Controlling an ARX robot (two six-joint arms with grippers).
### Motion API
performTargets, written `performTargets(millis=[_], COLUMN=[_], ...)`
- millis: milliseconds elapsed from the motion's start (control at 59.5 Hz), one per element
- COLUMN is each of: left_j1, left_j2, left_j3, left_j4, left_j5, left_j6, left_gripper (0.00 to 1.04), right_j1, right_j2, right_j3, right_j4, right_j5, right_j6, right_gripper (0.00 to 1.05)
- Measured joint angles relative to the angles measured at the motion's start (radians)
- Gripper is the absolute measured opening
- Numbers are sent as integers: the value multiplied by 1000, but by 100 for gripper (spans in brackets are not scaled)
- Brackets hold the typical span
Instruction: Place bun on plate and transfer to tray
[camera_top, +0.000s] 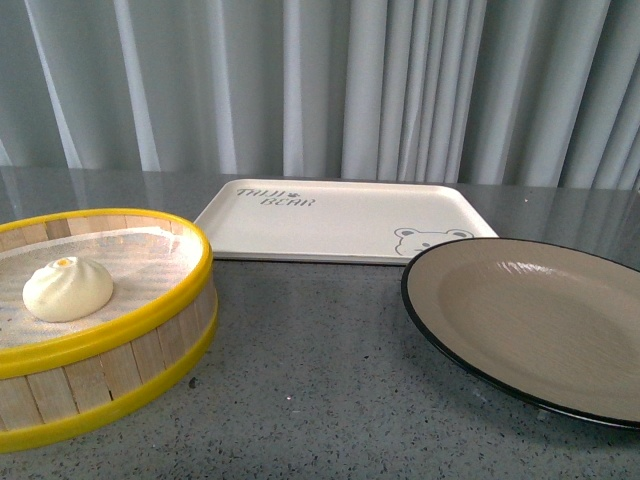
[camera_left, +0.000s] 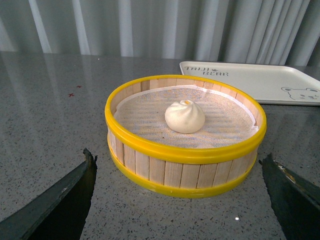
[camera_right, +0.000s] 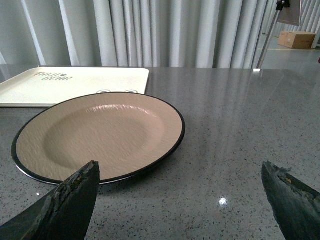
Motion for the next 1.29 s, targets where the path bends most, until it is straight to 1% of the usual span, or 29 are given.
performTargets(millis=[1192,1209,1243,1276,1293], left_j1=[0,-2,-28,-39,-39], left_j2=[0,4,47,109,161], left_j3=[0,2,29,58,74], left_j4=[0,-5,-84,-132,-132], left_j5=[-1,-9,-85,-128,-135], left_j6=[-1,-8,-61,-109,-139], left_gripper=[98,98,98,98,98], right_j1=[0,0,0,0,0], right_j2=[0,0,0,0,0], right_j3=[0,0,0,0,0], right_j4=[0,0,0,0,0], right_j5=[0,0,0,0,0], right_j6=[0,0,0,0,0], right_gripper=[96,96,96,96,96])
